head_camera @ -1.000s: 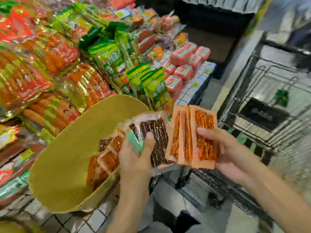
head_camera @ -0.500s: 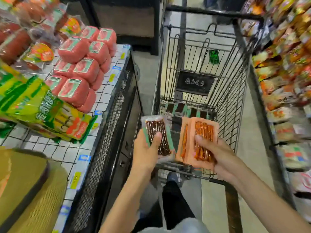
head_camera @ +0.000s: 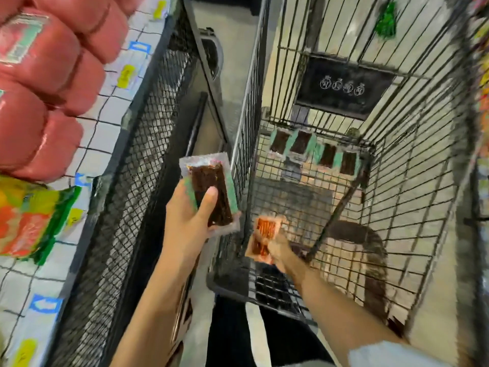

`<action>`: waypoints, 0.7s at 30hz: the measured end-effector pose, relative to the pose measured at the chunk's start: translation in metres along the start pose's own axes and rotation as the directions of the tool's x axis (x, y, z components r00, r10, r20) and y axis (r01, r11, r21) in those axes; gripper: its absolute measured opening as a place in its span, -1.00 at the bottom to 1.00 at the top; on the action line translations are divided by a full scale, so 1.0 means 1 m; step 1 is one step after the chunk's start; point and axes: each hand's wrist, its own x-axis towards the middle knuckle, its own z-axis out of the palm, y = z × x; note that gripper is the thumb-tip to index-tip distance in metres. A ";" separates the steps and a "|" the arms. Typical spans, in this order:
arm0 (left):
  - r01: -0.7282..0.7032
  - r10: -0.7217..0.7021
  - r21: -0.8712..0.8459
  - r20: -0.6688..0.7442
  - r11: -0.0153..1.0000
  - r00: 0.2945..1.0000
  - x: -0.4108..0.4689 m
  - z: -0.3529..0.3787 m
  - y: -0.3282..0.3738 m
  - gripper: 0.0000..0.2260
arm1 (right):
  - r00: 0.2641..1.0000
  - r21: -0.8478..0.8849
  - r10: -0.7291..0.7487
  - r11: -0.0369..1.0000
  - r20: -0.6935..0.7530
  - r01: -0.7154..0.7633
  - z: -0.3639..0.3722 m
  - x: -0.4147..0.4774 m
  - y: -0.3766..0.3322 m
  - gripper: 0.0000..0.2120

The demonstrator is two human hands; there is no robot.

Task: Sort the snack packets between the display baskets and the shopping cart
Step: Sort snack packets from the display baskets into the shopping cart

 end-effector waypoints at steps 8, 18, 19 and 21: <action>0.030 -0.029 -0.051 0.014 0.998 0.999 0.023 -0.004 -0.021 -0.74 | 0.966 -0.231 -0.246 0.947 -0.084 0.222 0.035 0.065 0.046 -0.80; 0.039 -0.037 -0.012 0.124 0.999 0.992 0.030 0.000 -0.022 -0.71 | 0.911 -0.632 -0.326 0.768 -0.252 0.099 0.033 0.074 0.062 -0.34; 0.035 -0.033 -0.012 0.132 0.999 0.991 0.032 0.001 -0.021 -0.72 | 0.913 -0.646 -0.326 0.757 -0.244 0.097 0.032 0.074 0.062 -0.35; 0.030 -0.029 -0.006 0.158 1.000 0.987 0.033 0.003 -0.021 -0.72 | 0.925 -0.675 -0.309 0.733 -0.220 0.084 0.030 0.071 0.063 -0.35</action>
